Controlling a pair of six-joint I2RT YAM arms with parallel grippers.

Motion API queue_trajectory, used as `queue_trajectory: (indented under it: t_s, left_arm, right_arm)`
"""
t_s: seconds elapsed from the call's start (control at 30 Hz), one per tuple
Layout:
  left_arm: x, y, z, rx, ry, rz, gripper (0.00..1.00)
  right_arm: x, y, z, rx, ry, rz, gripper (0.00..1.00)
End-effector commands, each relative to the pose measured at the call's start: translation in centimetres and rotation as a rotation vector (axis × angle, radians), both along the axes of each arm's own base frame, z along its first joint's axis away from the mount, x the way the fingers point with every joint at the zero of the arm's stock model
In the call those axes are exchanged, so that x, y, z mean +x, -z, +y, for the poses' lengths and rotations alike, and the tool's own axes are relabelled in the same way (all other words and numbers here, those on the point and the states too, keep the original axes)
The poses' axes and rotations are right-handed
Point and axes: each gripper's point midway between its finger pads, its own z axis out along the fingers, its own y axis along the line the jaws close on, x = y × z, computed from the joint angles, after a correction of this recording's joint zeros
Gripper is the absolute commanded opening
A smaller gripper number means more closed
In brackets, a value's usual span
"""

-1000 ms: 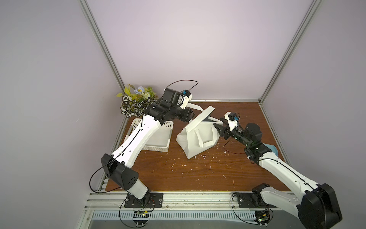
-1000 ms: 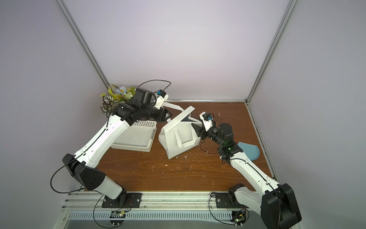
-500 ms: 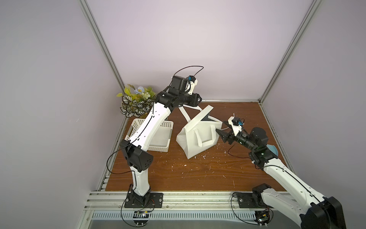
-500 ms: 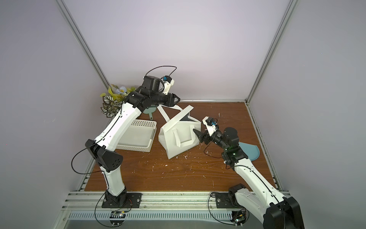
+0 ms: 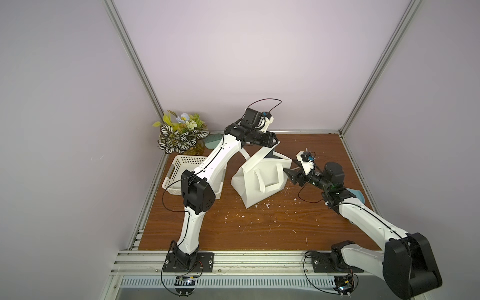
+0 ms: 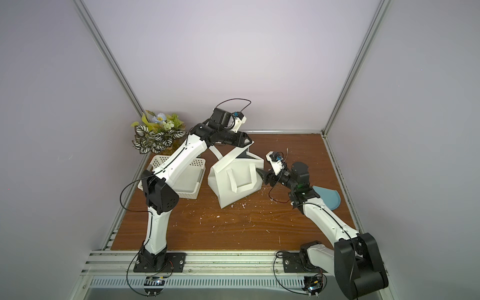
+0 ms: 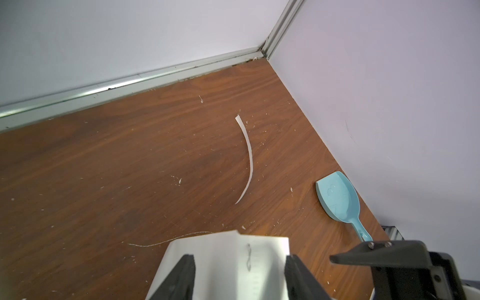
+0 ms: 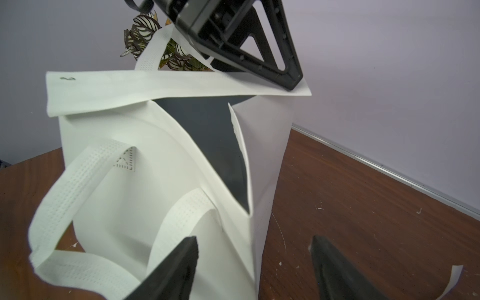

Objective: Place the ice pack in the delivery bag
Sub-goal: Seal the delivery bag at the center of the board.

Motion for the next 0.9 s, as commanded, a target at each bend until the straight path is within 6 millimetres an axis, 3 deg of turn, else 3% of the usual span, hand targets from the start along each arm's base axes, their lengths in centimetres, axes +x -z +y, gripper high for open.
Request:
queue_trajectory:
  t_s: [0.0, 0.53, 0.87]
  left_arm:
    - [-1.3, -0.3, -0.9, -0.049, 0.057, 0.037, 0.56]
    - [-5.6, -3.3, -1.3, -0.18, 0.179, 0.103, 0.54]
    - [-5.9, -1.5, -0.9, -0.158, 0.177, 0.138, 0.53]
  right_arm:
    - [0.7, -3.5, 1.0, 0.037, -0.073, -0.114, 0.73]
    - [5.3, -2.5, 3.8, 0.087, -0.217, -0.133, 0.69]
    - [6.4, -2.7, 5.6, 0.186, -0.347, -0.15, 0.7]
